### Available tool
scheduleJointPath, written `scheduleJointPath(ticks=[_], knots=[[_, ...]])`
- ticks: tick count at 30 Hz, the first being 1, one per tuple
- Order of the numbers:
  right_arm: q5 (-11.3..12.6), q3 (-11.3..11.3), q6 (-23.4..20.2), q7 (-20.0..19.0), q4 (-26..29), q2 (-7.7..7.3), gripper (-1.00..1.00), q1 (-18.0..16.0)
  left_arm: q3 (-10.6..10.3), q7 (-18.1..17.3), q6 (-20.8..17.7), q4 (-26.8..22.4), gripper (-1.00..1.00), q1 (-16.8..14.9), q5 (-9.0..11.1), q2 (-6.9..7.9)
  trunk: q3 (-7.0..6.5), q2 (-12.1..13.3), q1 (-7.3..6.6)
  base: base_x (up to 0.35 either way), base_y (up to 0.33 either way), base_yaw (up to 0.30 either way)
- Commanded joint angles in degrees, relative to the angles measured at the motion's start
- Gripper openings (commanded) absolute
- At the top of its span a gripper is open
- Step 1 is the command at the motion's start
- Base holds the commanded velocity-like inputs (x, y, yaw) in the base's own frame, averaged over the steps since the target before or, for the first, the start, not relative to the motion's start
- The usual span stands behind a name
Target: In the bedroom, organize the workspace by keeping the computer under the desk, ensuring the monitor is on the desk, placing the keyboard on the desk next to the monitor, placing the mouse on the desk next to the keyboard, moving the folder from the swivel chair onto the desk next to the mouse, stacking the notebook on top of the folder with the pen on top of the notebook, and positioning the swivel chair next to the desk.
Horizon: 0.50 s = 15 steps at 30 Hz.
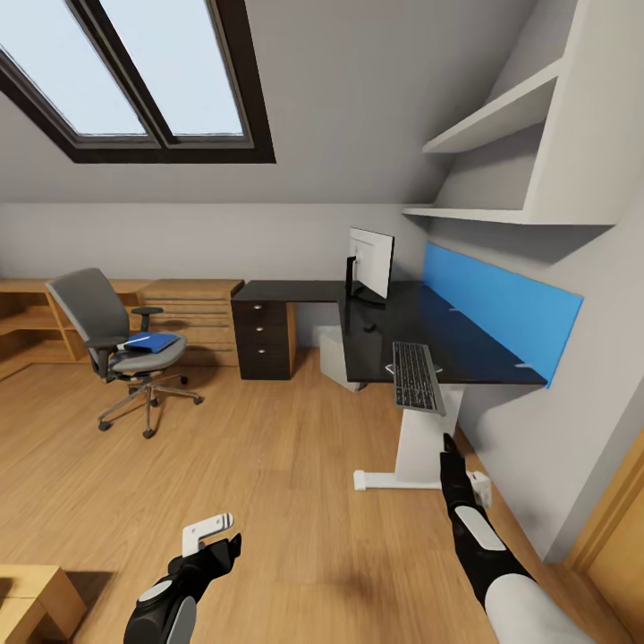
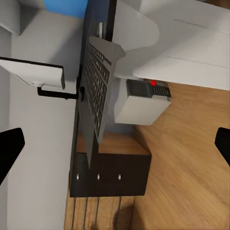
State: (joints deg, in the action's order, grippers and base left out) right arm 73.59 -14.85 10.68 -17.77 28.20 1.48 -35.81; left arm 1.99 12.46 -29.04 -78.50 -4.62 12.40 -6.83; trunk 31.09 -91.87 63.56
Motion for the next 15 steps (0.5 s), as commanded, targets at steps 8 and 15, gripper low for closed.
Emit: scheduleJointPath(ticks=[8,15], knots=[[-4.5,-0.2,-0.3,-0.7,-0.3,0.26,1.00,-0.1,0.1,0.3,-0.3,0.2,1.00,0.0,0.6,0.19,0.06,0.0,0.00,0.000,0.000,0.000],[-5.0,-0.2,-0.4,-0.7,-1.0,0.99,1.00,-0.1,0.0,0.3,-0.4,0.4,1.00,0.0,0.5,0.25,0.06,0.0,0.00,0.033,0.000,0.000]])
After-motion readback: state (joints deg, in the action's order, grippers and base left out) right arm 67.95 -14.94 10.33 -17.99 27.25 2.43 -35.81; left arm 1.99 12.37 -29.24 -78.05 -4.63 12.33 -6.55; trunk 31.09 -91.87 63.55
